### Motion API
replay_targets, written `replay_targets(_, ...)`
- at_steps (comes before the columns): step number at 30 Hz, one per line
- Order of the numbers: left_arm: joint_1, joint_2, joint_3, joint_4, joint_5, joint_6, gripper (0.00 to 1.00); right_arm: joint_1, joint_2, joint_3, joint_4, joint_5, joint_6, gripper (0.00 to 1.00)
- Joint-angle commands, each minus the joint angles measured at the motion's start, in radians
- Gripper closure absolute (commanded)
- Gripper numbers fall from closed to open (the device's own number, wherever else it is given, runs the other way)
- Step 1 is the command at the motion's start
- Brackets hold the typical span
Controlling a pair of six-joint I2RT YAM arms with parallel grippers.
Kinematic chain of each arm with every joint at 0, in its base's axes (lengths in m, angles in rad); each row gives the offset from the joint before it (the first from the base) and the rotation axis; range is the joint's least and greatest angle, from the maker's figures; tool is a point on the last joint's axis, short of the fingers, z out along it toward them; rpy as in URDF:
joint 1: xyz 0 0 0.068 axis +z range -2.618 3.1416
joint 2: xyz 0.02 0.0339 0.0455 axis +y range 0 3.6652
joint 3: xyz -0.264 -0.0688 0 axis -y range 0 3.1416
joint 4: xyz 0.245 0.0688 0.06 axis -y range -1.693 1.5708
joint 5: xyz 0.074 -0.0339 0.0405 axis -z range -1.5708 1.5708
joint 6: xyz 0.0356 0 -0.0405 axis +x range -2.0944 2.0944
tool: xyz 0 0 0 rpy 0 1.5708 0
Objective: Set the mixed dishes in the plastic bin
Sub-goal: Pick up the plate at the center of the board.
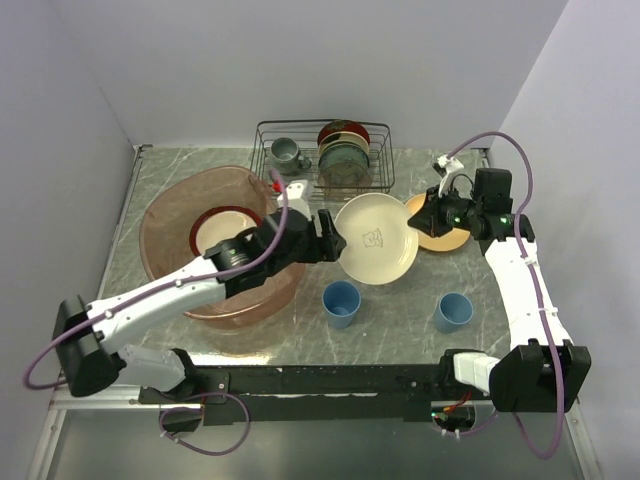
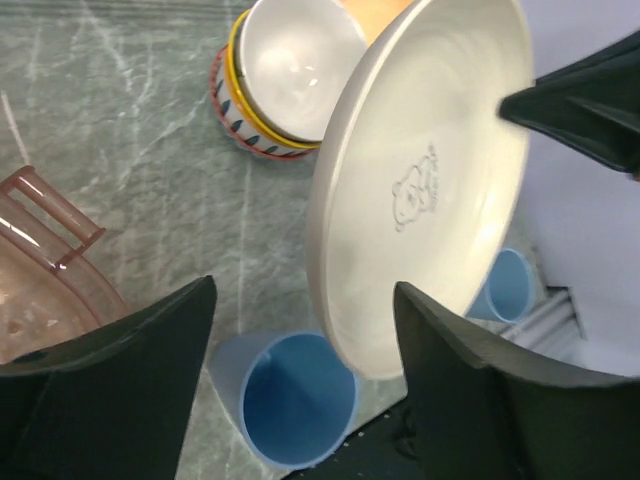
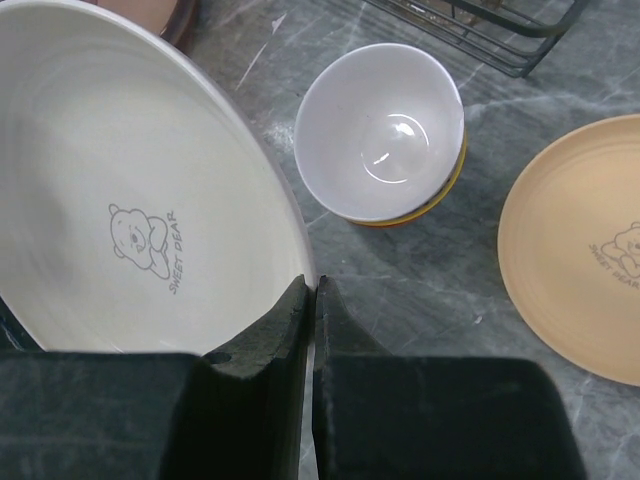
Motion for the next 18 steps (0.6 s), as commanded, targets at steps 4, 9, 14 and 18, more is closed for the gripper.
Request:
replay_targets(4, -0.047, 0.101, 0.138, -0.106, -0.145, 0.013, 0.35, 0.012, -0.052, -0.015, 0.025, -0.031, -0.016, 1.0)
replay_targets(9, -0.055, 0.123, 0.153, -0.11, -0.148, 0.018, 0.42, 0.017, -0.061, -0.023, 0.023, -0.046, -0.019, 1.0)
replay_targets(14, -0.055, 0.124, 0.15, -0.085, -0.122, 0.036, 0.62, 0.018, -0.071, -0.023, 0.023, -0.06, -0.024, 1.0)
replay_targets(18, -0.055, 0.12, 0.144, -0.068, -0.097, 0.046, 0.76, 0.02, -0.083, -0.032, 0.025, -0.077, -0.028, 1.0)
